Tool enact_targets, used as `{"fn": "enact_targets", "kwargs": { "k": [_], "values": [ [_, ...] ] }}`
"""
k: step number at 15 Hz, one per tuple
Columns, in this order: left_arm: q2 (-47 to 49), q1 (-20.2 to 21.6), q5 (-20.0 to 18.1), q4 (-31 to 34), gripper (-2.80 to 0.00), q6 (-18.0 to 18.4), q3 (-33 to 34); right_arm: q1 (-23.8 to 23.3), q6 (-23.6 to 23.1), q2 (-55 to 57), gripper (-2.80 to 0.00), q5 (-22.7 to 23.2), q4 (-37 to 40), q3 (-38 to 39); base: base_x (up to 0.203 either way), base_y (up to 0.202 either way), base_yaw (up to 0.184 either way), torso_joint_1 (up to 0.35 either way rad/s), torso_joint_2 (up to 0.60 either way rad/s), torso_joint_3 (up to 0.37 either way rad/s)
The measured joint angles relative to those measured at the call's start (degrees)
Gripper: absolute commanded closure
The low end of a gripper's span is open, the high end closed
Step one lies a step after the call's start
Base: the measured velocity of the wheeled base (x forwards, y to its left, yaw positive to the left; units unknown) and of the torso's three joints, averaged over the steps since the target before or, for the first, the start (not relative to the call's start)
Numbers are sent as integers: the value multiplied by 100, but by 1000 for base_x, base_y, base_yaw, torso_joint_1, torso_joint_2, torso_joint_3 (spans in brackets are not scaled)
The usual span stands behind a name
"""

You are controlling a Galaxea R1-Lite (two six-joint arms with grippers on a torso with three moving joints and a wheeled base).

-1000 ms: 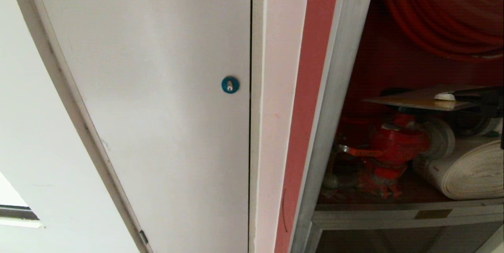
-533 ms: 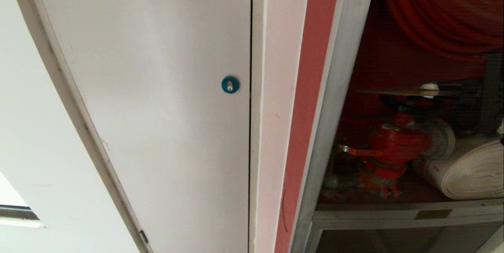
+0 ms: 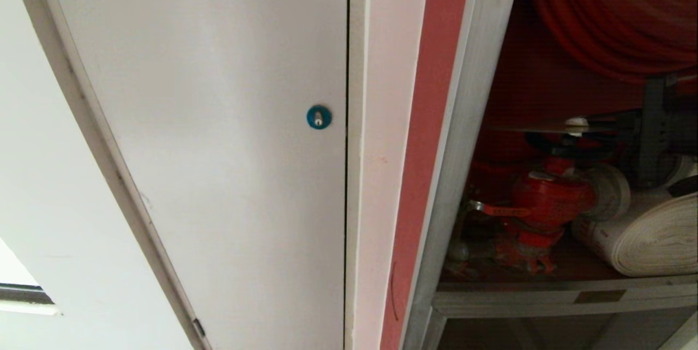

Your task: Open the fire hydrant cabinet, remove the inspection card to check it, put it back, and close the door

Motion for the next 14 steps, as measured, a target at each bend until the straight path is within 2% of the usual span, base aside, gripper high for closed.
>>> {"fn": "enact_targets", "kwargs": {
  "k": [7, 14],
  "values": [
    [0, 0, 4, 0, 0, 0, 0, 36, -20, 204, 0, -20, -361, -30, 0, 0, 0, 0, 0, 0],
    [0, 0, 2, 0, 0, -2, 0, 417, -20, 303, 0, -288, -361, -68, 0, 0, 0, 0, 0, 0]
  ]
}}
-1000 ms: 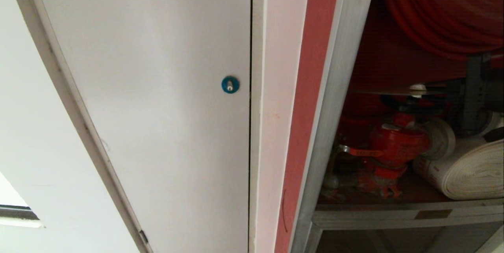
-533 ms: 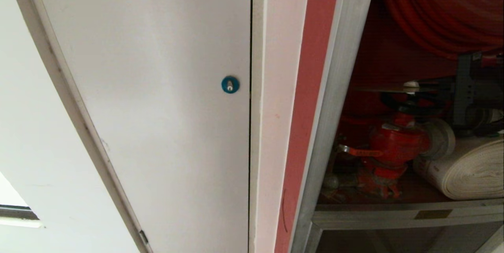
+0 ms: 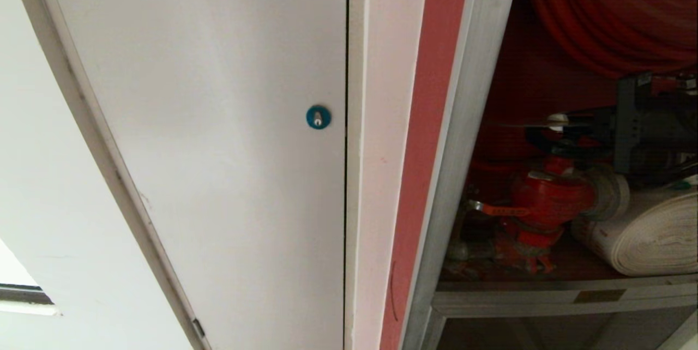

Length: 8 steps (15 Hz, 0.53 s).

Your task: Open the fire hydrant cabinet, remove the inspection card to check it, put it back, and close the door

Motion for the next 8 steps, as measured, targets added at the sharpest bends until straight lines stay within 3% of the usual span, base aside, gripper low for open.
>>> {"fn": "enact_targets", "kwargs": {
  "k": [1, 8],
  "values": [
    [0, 0, 0, 0, 0, 4, 0, 10, -7, 16, -280, 25, -1, -16, 0, 0, 0, 0, 0, 0],
    [0, 2, 1, 0, 0, 2, 0, 138, -2, 50, -280, 10, 66, 23, 0, 0, 0, 0, 0, 0]
  ]
}}
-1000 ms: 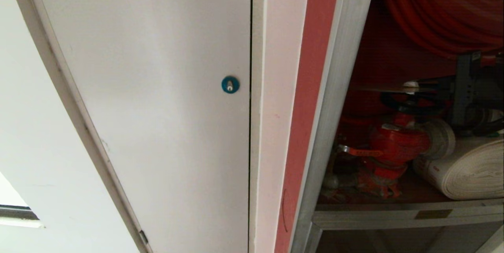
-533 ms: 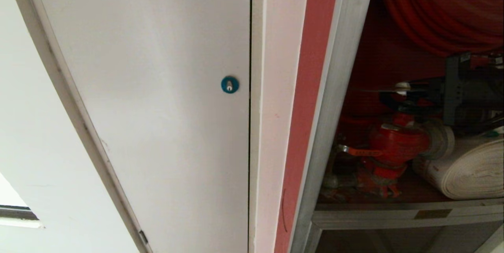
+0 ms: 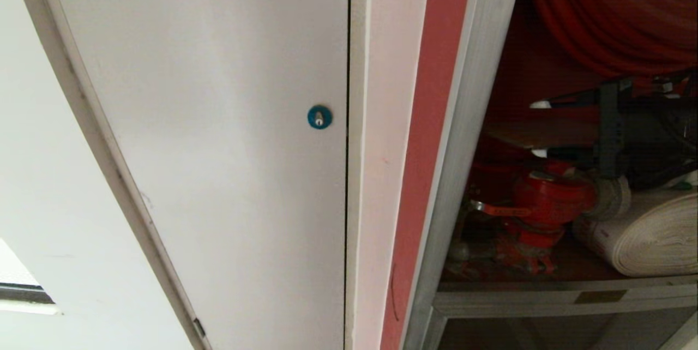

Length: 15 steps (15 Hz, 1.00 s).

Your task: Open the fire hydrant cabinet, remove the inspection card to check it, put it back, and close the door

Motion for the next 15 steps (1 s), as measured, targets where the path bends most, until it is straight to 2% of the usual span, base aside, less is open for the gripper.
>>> {"fn": "enact_targets", "kwargs": {
  "k": [11, 13, 15],
  "values": [
    [0, -2, 0, 0, 0, -2, 0, 0, -278, -603, -280, -8, 79, 808, 0, 0, 0, 0, 0, 0],
    [0, -2, -1, 0, 0, 1, 0, 31, -552, -912, -280, 8, 459, 914, 0, 0, 0, 0, 0, 0],
    [0, -2, -3, 0, 0, 0, 0, 181, -1024, -1299, -280, 12, 1213, 921, 0, 0, 0, 0, 0, 0]
  ]
}}
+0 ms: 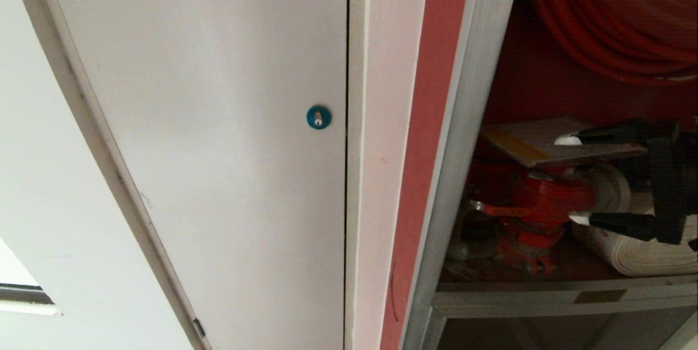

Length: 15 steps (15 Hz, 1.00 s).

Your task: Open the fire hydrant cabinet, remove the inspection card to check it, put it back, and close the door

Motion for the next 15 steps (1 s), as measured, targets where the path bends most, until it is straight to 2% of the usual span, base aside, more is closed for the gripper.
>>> {"fn": "enact_targets", "kwargs": {
  "k": [1, 2, 5, 8, 10, 13, 15],
  "values": [
    [0, -4, 2, 0, 0, -2, 0, 83, -404, -232, -280, -4, 533, -77, 0, 0, 0, 0, 0, 0],
    [0, -1, 2, 0, 0, 0, 0, 134, -845, -416, 0, -16, 1071, -203, 0, 0, 0, 0, 0, 0],
    [0, 0, 0, 0, 0, 0, 0, 212, -2483, -700, 0, -433, 2551, -882, 0, 0, 0, 0, 0, 0],
    [0, 0, 4, 0, 0, 0, 0, 238, -4149, -375, 0, -808, 3323, -1599, 0, 0, 0, 0, 0, 0],
    [0, 0, 0, 0, 0, -2, 0, 381, -4872, 91, 0, -1010, 3587, -2071, 0, 0, 0, 0, 0, 0],
    [0, 0, 2, 0, 0, 0, 0, 914, -5081, 846, 0, -1766, 3505, -2636, 0, 0, 0, 0, 0, 0],
    [0, 0, 2, 0, 0, 1, 0, 1070, -5092, 1213, 0, -2136, 3314, -2849, 0, 0, 0, 0, 0, 0]
  ]
}}
